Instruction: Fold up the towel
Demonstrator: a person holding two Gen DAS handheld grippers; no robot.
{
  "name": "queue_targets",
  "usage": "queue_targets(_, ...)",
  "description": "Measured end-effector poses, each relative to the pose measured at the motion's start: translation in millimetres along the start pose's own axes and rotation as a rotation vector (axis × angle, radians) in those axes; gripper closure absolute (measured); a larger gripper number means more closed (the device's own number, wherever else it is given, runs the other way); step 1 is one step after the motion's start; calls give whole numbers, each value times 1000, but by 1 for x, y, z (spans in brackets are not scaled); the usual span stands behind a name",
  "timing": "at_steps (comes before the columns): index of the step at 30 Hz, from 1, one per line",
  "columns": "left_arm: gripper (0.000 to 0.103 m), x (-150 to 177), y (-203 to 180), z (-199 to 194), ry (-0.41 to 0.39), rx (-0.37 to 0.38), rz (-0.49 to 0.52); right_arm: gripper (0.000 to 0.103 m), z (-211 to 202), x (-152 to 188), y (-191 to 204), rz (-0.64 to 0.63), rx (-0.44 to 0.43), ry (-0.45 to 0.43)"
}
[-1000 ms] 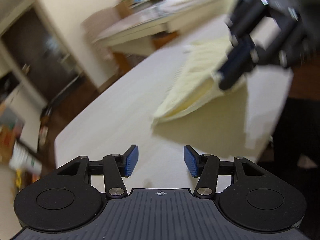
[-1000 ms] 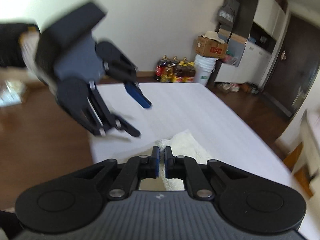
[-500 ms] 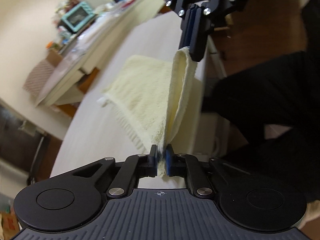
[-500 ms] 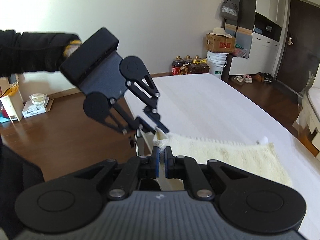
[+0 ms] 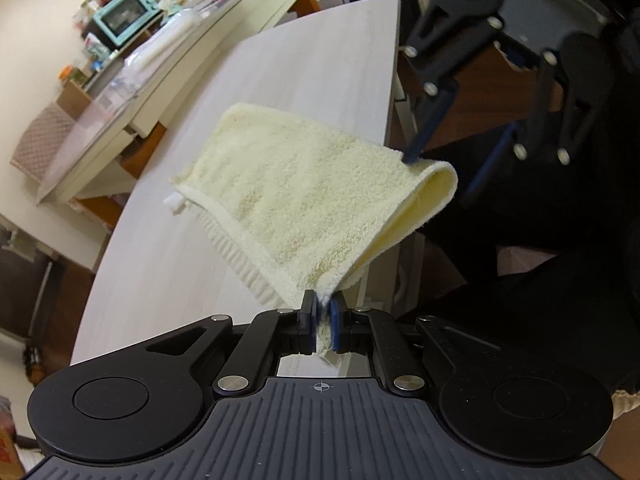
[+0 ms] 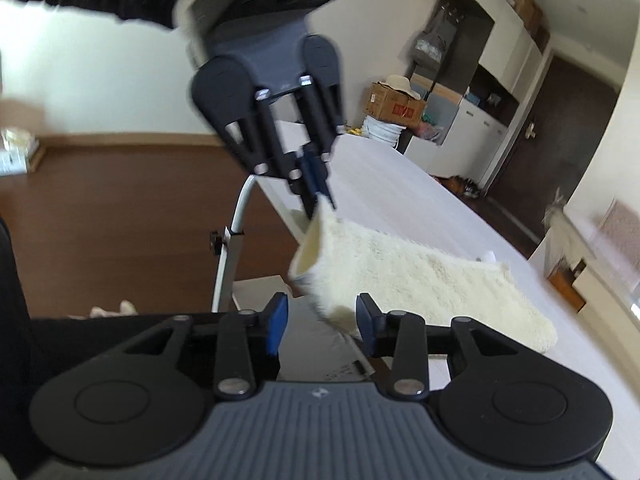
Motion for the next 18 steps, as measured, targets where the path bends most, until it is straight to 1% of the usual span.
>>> queue_targets(1, 96, 0, 0, 0, 2, 2, 5, 64, 2, -1, 4, -16, 22, 1)
queue_targets(2, 96, 0, -1, 0, 3, 3, 9, 73, 7, -5, 6, -42, 62, 6)
queue_targets(3, 96, 1, -3, -1, 6, 6, 16, 96, 6, -4, 8, -45, 72, 5)
queue_targets(4, 96, 1, -6, -3, 9, 13, 26, 97, 7, -7, 8, -33, 81, 5)
queue_targets(6, 96, 0, -12, -9, 17, 46, 55, 97, 6, -13, 6, -5, 50, 12)
queue_targets(9, 96, -4, -15, -20, 29, 98, 104, 97, -4, -22, 2, 64, -86, 21)
queue_targets(10, 96, -7, -13, -23, 29, 107, 110, 97, -9, -27, -6, 104, -129, 7)
queue_targets(11, 96, -11, -8, -25, 24, 106, 106, 97, -12, -31, -16, 137, -146, -7)
queue_targets(12, 96, -16, -1, -26, 14, 93, 96, 98, -14, -35, -26, 170, -163, -21)
queue_targets(13, 96, -24, 13, -26, 0, 65, 76, 98, -17, -40, -45, 217, -158, -53)
queue_targets(14, 96, -31, 23, -25, -9, 45, 61, 98, -17, -46, -72, 286, -153, -79)
queue_targets(15, 96, -41, 37, -23, -23, 17, 43, 98, -16, -46, -78, 296, -145, -86)
queue_targets(17, 96, -58, 61, -14, -36, -31, 12, 98, -6, -47, -122, 394, -89, -115)
queue_targets(18, 96, -65, 69, -9, -37, -43, 6, 98, -4, -46, -127, 405, -83, -117)
Point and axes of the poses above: each gripper's, at about its wrist camera, not at the fingertips, and z roughly the way its jaws point, y to its left, x to its underside, the point moved 8 cm from there along z, roughly the way its jaws point, and after that the axes turned 4 degrees about y, right-handed, at the moved point
